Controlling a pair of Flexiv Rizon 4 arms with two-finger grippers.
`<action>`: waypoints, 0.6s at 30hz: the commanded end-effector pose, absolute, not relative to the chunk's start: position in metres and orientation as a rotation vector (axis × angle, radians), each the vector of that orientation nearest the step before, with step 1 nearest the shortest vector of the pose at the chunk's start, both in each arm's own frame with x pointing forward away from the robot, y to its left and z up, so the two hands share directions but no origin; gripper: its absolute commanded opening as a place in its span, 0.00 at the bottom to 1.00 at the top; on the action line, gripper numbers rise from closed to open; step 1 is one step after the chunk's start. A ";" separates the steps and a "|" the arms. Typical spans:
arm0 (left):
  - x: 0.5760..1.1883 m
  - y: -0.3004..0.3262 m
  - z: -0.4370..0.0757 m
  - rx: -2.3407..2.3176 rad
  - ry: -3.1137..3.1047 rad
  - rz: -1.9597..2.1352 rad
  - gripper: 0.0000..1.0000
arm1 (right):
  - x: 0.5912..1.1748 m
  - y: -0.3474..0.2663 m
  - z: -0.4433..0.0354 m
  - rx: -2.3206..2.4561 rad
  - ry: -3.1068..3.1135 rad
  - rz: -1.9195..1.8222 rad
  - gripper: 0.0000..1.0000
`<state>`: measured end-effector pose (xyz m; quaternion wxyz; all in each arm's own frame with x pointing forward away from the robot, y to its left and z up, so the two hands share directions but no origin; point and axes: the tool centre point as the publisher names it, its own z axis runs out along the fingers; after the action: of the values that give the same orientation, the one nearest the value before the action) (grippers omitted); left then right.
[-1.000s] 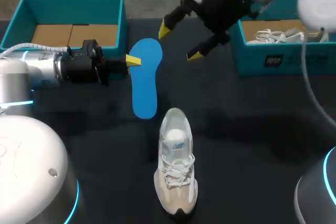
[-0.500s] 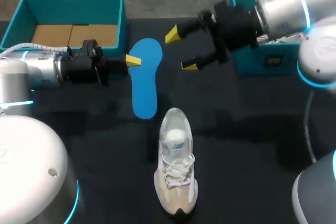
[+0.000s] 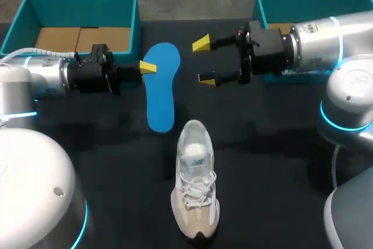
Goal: Take the shoe out of the shoebox, open the shoe tongue, remove and reinsert the insole, then place the shoe into the shoebox
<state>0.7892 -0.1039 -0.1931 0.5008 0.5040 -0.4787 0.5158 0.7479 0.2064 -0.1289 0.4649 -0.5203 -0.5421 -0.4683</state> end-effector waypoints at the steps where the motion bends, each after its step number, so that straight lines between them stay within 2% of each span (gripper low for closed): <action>1: 0.789 -0.104 -0.193 1.219 -1.159 1.244 0.00 | 0.749 0.210 -0.131 -1.277 -1.327 -1.150 1.00; 9: 0.789 -0.104 -0.193 1.219 -1.159 1.244 0.00 | 0.748 0.209 -0.135 -1.299 -1.285 -1.155 1.00; 18: 0.807 -0.089 -0.162 0.940 -1.427 1.605 0.00 | 0.748 0.209 -0.135 -1.299 -1.285 -1.155 1.00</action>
<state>0.8045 -0.0940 -0.1659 0.4405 0.4302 -0.5210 0.5912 0.7476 0.2071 -0.1354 0.4712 -0.5293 -0.5242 -0.4722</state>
